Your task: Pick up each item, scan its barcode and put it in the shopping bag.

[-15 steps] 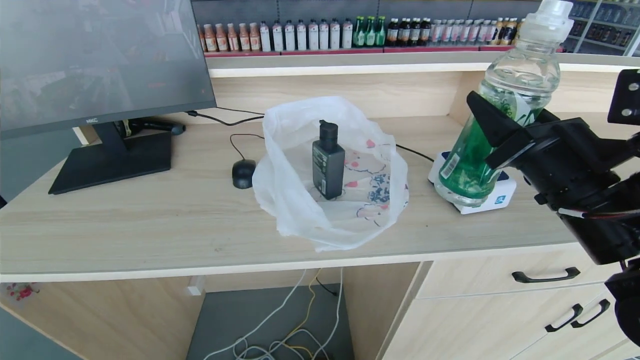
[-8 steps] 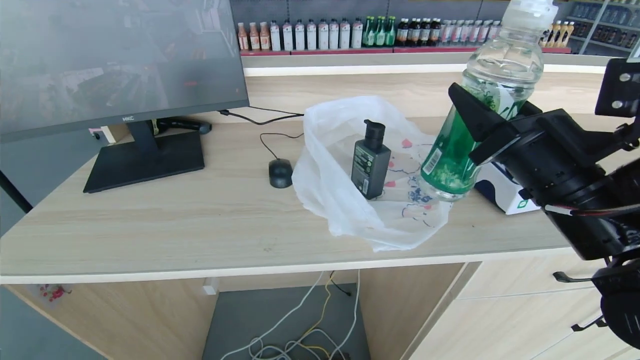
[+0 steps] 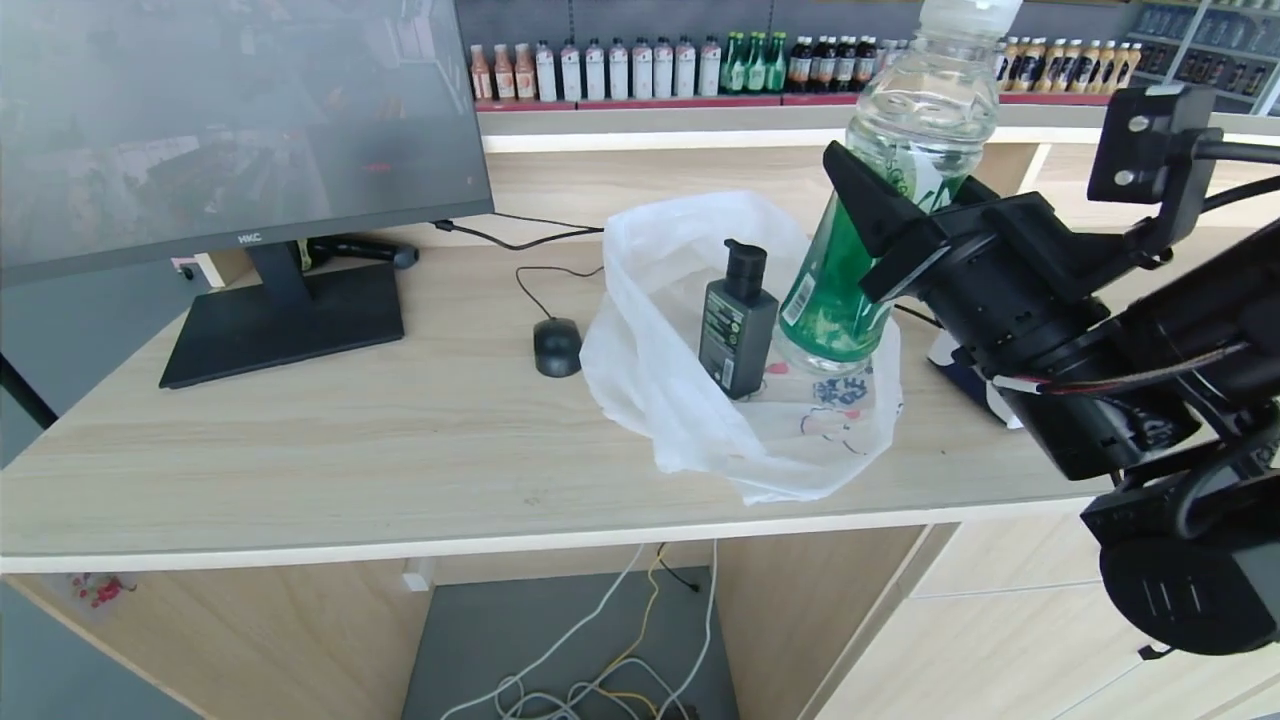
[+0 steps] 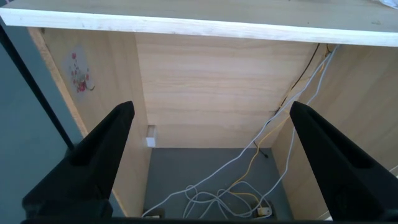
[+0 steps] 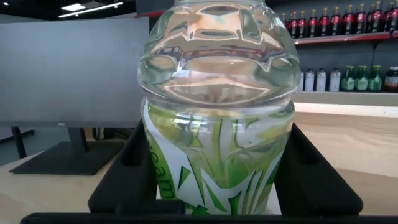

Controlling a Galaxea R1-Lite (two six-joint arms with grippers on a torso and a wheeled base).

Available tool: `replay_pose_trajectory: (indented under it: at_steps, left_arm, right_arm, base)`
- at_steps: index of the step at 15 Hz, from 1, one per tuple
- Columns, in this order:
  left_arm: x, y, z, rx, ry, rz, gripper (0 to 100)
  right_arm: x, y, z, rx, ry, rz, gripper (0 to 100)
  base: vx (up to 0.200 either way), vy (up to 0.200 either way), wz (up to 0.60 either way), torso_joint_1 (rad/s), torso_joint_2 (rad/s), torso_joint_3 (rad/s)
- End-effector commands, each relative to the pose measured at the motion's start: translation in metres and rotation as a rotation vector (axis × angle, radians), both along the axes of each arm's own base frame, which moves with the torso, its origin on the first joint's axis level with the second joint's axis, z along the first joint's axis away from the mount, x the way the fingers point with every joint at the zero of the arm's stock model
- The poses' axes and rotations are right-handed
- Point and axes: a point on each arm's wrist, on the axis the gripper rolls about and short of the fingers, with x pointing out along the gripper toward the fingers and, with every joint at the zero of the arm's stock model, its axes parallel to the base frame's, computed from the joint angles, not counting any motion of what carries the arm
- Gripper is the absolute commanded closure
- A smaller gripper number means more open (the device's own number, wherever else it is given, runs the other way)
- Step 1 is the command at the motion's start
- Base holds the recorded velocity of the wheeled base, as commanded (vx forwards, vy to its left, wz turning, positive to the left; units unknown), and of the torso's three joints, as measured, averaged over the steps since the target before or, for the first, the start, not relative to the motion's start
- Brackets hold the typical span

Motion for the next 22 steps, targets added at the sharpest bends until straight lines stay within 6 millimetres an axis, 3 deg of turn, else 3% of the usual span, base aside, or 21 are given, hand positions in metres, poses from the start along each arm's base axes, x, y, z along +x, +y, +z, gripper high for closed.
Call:
replay_pose_trajectory:
  at_steps: [1, 7, 12, 15, 22]
  left_arm:
    - [0.000, 0.000, 0.000, 0.000, -0.001, 0.000, 0]
    - [0.000, 0.000, 0.000, 0.000, 0.000, 0.000, 0]
    - [0.000, 0.000, 0.000, 0.000, -0.001, 0.000, 0]
    - [0.000, 0.000, 0.000, 0.000, 0.000, 0.000, 0]
    - [0.000, 0.000, 0.000, 0.000, -0.001, 0.000, 0]
  right_arm:
    - [0.015, 0.002, -0.007, -0.008, 0.012, -0.023, 100]
    - [0.036, -0.022, -0.026, -0.047, 0.064, -0.119, 100]
    - [0.055, -0.013, -0.035, -0.052, 0.076, -0.125, 100]
    - [0.070, -0.020, -0.040, -0.054, 0.074, -0.163, 100]
    - [0.088, -0.015, -0.048, -0.065, 0.071, -0.179, 100]
  base:
    - [0.000, 0.000, 0.00, 0.000, 0.00, 0.000]
    - [0.000, 0.000, 0.00, 0.000, 0.00, 0.000]
    - [0.000, 0.000, 0.00, 0.000, 0.00, 0.000]
    - [0.000, 0.000, 0.00, 0.000, 0.00, 0.000]
    - [0.000, 0.000, 0.00, 0.000, 0.00, 0.000]
